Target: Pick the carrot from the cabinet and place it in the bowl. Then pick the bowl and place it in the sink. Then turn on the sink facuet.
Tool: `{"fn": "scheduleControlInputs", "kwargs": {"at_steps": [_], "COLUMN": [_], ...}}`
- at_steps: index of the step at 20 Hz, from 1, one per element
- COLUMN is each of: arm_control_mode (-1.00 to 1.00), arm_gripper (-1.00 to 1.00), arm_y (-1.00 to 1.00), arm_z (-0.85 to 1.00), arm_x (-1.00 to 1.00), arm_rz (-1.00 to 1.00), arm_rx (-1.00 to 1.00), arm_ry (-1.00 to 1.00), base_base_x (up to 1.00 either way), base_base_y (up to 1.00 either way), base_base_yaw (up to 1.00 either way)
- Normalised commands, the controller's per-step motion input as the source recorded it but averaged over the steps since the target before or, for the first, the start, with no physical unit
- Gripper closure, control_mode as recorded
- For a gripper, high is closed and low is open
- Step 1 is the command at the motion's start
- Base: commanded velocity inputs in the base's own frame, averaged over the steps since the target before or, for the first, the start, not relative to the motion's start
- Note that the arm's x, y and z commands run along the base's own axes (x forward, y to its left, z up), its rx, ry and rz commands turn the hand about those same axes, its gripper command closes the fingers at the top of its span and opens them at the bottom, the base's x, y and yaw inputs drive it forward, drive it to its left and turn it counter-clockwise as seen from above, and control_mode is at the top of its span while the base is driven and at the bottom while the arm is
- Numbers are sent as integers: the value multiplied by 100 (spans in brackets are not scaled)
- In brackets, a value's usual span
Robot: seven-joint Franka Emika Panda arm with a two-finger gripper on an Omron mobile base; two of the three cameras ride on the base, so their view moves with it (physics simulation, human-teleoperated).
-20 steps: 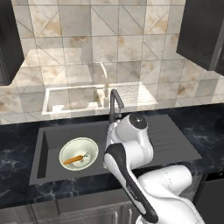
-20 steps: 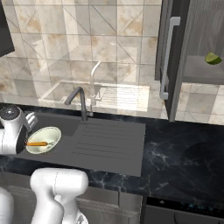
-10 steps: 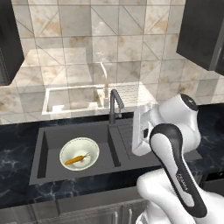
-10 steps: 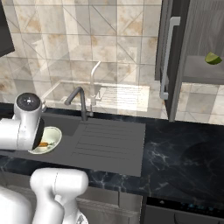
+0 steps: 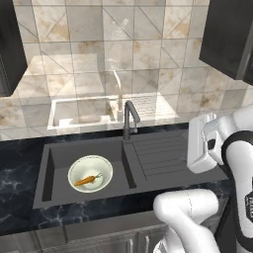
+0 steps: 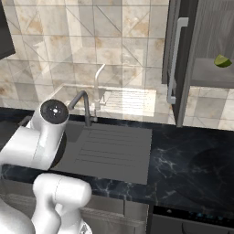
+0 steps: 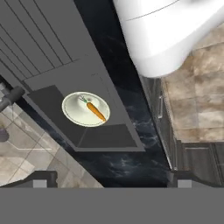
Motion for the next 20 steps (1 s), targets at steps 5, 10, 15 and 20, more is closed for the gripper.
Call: {"fn": "scheduleControlInputs", "kwargs": {"at_steps": [5,10,15,20], "arm_control_mode": [-100,-100,-100,-100], "arm_gripper": [-100,-100,-100,-100], "arm_y": [-13,-1,-37,-47], "arm_z": [-46,-43,-36,-52], "arm_x": [-1,33,43,53], "arm_rz": [-19,-27,-20,-3], "arm_rx": [12,15,29,26], "arm_ry": [-17,-21,-19,-25], "base_base_x": [0,0,0,0], "base_base_y": [0,0,0,0], "base_base_yaw": [0,0,0,0]}}
